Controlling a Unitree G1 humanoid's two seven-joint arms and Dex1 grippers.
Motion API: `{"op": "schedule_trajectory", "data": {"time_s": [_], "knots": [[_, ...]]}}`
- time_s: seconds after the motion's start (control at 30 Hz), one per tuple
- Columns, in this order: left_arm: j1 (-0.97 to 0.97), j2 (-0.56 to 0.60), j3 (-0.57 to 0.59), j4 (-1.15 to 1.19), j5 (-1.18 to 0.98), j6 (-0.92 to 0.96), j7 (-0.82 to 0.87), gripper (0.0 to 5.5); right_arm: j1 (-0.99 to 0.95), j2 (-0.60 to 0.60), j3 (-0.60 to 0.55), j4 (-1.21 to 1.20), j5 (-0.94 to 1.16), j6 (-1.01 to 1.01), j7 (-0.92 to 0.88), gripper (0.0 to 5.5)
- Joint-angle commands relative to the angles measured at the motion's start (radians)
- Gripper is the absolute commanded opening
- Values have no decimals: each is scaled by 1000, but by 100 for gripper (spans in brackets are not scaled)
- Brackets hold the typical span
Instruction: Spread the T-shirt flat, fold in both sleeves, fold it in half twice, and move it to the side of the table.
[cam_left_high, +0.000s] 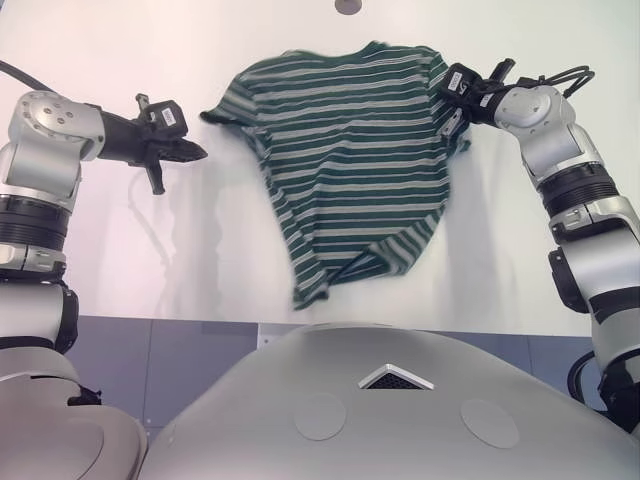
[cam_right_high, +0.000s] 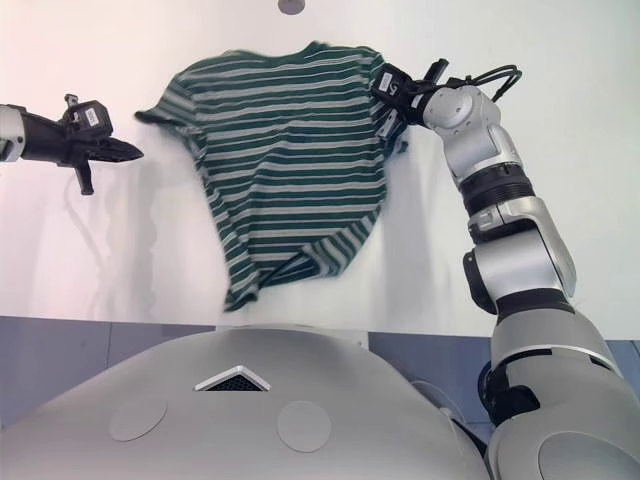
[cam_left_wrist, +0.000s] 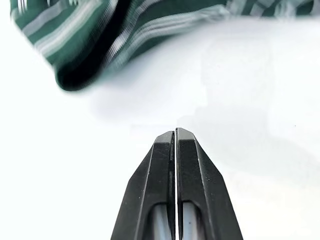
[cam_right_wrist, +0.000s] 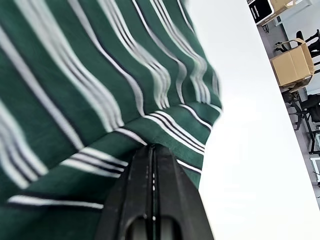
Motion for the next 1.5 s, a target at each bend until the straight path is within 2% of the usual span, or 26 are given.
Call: {"op": "schedule_trajectory", "data": {"time_s": [0.03,0.2,0.3,0.4,0.5,0.63,0.7,0.8,1.0,1.27,1.4,1.5], "knots": [[19,-17,23,6,18,-4,18,3,79,-4,-1,33,-36,10,35,0],[-75,-195,63,-115,-96,117,38,3,64,0,-16,17,-52,-11,38,0],[-74,-273,21,-242,-112,186,46,3,49,14,-28,25,-69,-20,24,0],[-52,-325,-47,-288,-60,190,79,3,-2,51,-104,-56,-23,-25,-38,0],[-31,-322,-93,-311,-1,167,99,3,2,102,-151,-262,70,50,38,0],[-36,-327,-118,-242,102,97,175,3,114,125,-74,-521,156,195,239,0],[-30,-326,-111,-220,119,84,195,3,167,101,-10,-504,113,201,286,0],[-14,-315,-95,-203,130,78,217,3,198,60,70,-398,-12,158,260,0],[40,-236,-49,-136,184,40,278,3,237,-2,115,-288,-108,124,243,0],[101,-220,35,-170,130,81,271,3,229,20,82,-289,-95,115,191,0],[100,-240,51,-180,115,87,282,3,217,83,-56,-397,65,98,173,0],[100,-253,103,-247,30,141,253,3,222,72,-159,-540,188,166,228,0]]}}
